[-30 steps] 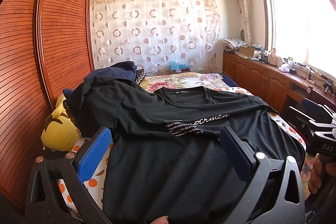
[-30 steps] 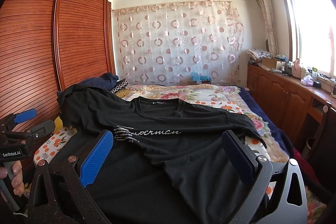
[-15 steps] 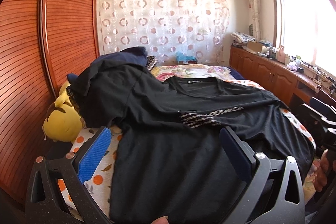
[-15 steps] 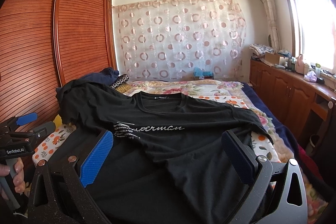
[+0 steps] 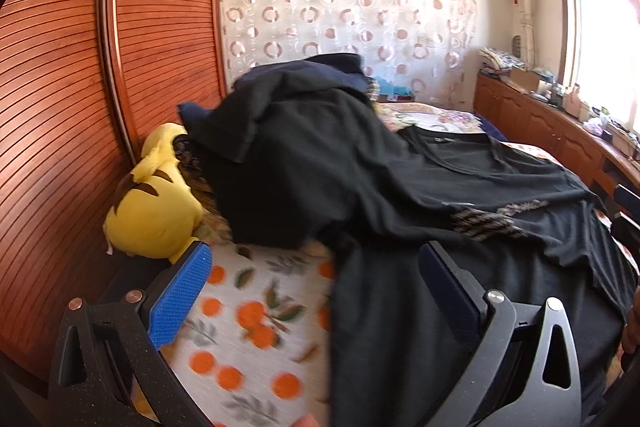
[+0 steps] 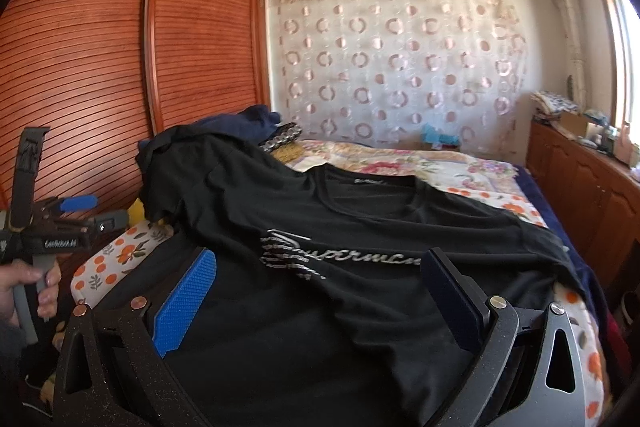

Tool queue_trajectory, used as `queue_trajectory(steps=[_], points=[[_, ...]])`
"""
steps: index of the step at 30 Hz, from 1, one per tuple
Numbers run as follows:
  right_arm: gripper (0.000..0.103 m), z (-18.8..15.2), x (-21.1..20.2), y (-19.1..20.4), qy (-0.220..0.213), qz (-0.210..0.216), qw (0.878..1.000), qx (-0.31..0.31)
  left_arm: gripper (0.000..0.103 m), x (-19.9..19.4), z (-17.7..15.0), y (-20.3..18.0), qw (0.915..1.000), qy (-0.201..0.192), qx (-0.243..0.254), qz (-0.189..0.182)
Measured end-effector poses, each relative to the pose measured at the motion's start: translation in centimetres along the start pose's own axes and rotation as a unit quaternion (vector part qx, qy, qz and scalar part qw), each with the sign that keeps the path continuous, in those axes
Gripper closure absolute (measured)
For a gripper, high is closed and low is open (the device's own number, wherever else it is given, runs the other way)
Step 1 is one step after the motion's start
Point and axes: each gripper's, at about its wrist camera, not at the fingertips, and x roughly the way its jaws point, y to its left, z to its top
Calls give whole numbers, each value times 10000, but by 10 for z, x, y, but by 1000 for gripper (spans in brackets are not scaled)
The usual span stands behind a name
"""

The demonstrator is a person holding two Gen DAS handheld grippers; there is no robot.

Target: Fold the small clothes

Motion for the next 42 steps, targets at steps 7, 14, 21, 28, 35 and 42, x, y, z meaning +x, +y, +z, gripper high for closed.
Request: queue_trajectory(steps=[7,14,21,28,35,42], points=[[5,6,23,-14,247,299,9989,-270,13,22,28,34,10000,-25,8,61],[10,20,43,-29,575,608,9960,-325,47,58,61,43,9989,119,424,160],[15,35,47,-31,728,839,9916,-657,78,77,70,42,9966,382,726,-57],[15,39,50,-38,824,1042,9900,-484,100,47,88,16,9923,330,1165,-240],[15,36,50,-34,791,995,9908,-460,95,47,105,20,9914,214,1285,151],[15,33,53,-33,819,978,9912,-362,48,69,93,33,9895,708,1246,181]])
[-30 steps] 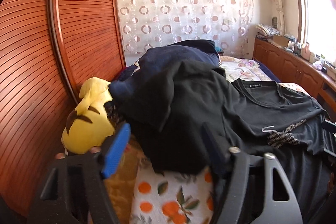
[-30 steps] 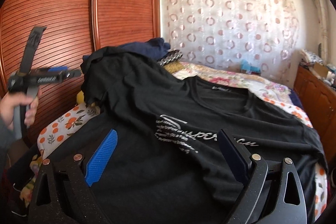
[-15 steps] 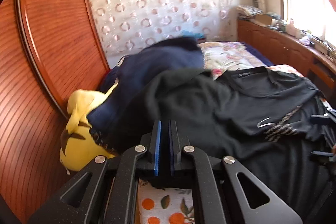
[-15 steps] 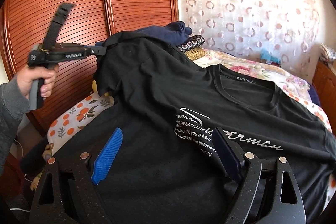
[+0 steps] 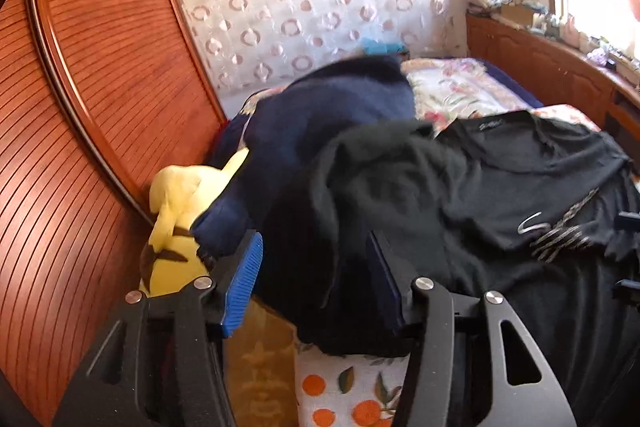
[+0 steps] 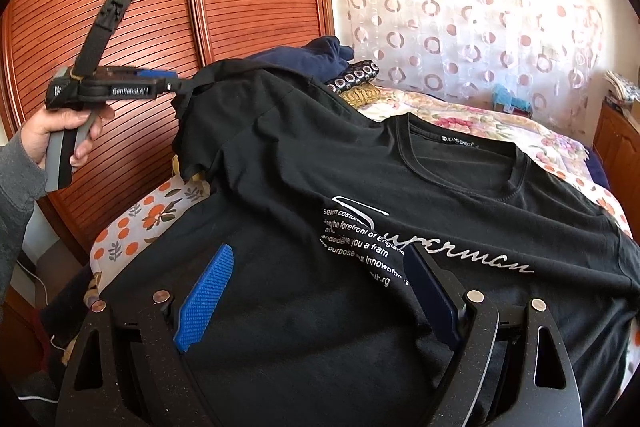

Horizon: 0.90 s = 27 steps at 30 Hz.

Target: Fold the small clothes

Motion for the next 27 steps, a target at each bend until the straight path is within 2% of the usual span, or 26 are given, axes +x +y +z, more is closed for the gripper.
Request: queue_trajectory(steps=[3,4,5,7,8,13,19,24,26,27], points=[[15,0,2,2,21,28,10000,-15,49,11,-3,7,9999,27,-96,-92],[15,0,2,2,35,39,10000,-32,57,12,-4,12,9995,4,-209,-239],[15,-1,3,2,41,43,10000,-57,74,13,-3,15,9989,1,-290,-362],[15,-2,3,3,57,43,9999,-96,96,14,-1,21,9976,57,-414,-556],[15,-2,3,4,60,41,9999,-102,99,13,-1,22,9973,87,-431,-593],[15,-4,2,-1,55,47,10000,-40,100,-15,8,4,9963,-57,-166,-838],[15,-7,-3,-11,0,-44,10000,79,100,-58,37,-61,9867,-296,326,-1566],[15,-10,-13,-25,-78,-175,9994,285,98,-65,64,-126,9776,-282,721,-1957],[15,-12,-17,-29,-87,-208,9991,367,73,-64,69,-140,9760,-292,866,-1976],[15,-13,-18,-30,-90,-225,9989,393,66,-64,69,-142,9747,-330,869,-2033]])
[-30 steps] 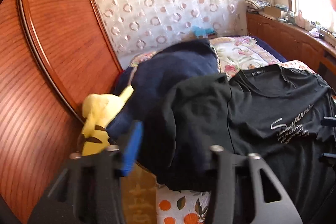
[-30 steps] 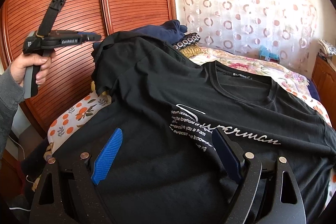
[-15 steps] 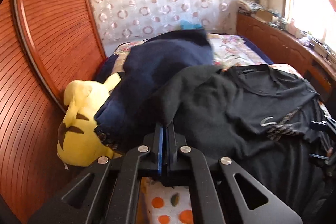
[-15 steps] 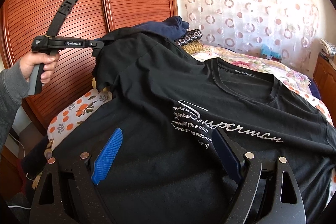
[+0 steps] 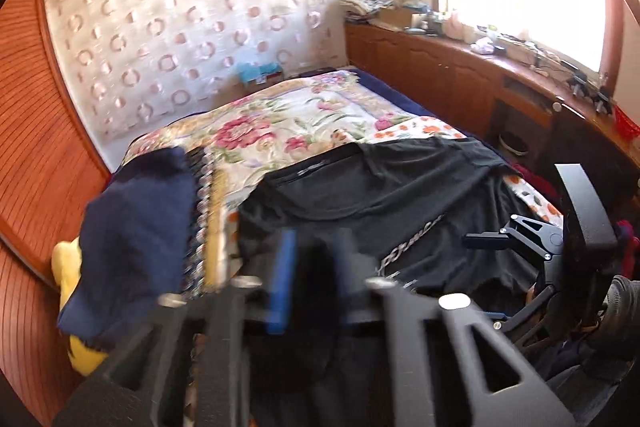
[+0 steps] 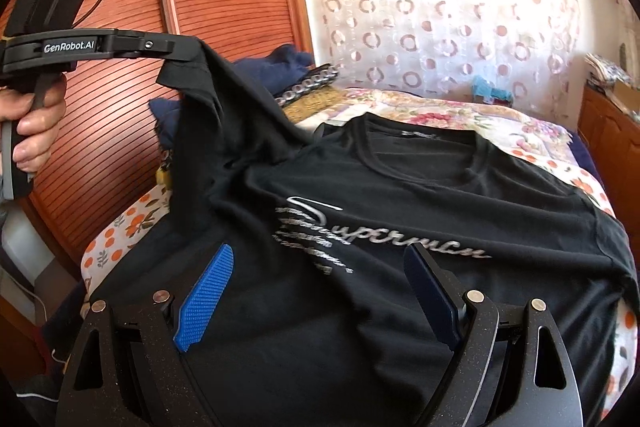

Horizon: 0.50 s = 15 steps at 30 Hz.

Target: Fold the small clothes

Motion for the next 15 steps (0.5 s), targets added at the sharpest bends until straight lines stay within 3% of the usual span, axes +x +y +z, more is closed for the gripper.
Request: queue_trajectory(steps=[5,7,8,12,15], points=[[15,-3,-3,-4,-4,-87,10000,19,34,2,-13,6,9999,28,-89,67],[15,-2,-2,-6,-4,-68,9999,78,32,4,-28,16,9997,134,-205,89],[15,1,-1,-8,-1,-51,9999,105,25,5,-35,19,9995,170,-259,97],[15,9,7,-15,98,38,9998,144,25,10,-77,34,9980,339,-501,164],[21,13,16,-16,267,98,9996,87,25,9,-109,36,9963,390,-740,218]])
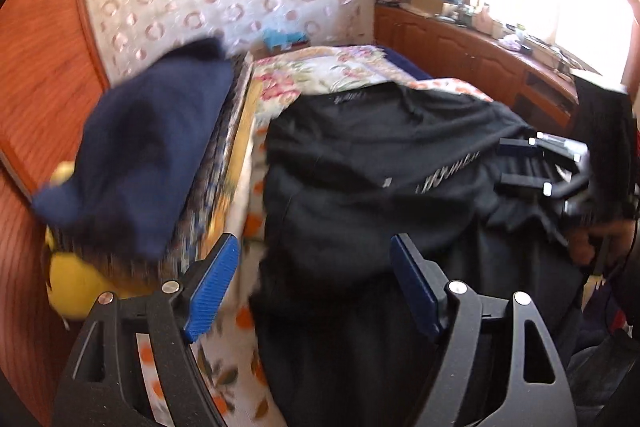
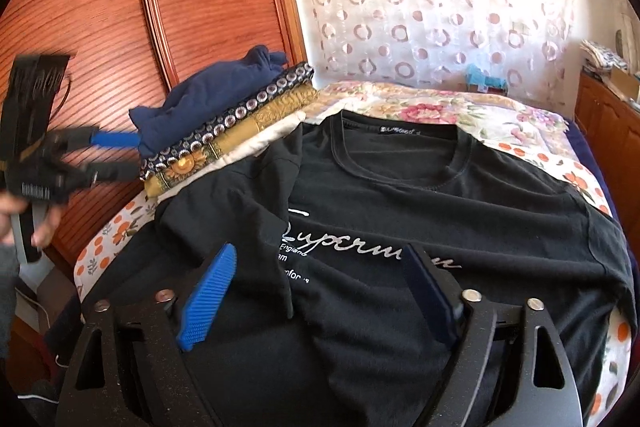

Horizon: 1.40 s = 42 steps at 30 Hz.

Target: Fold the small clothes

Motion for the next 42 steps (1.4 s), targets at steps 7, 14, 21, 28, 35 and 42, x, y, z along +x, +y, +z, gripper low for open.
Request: queue_trajectory(steps=[7,14,21,28,35,42], points=[[26,3,21,1,418,371,9984,-51,47,13,-55,-22,9993,189,-159,-281],[59,-4,45,-13,959,649,9932,148,61,35,-53,-54,9983,153,-40,-555],[95,3,45,-13,960,874,9914,158,60,59,-36,-60,9996,199,174,-25],[100,12,46,-12,767,865,9931,177,92,71,-30,-59,9993,273,263,72],[101,25,33,-12,422,613,9972,83,95,9,-27,-56,9984,-173,154,-513],[101,26,0,-10,158,473,9987,-62,91,-31,-39,-67,9971,-325,161,-674]])
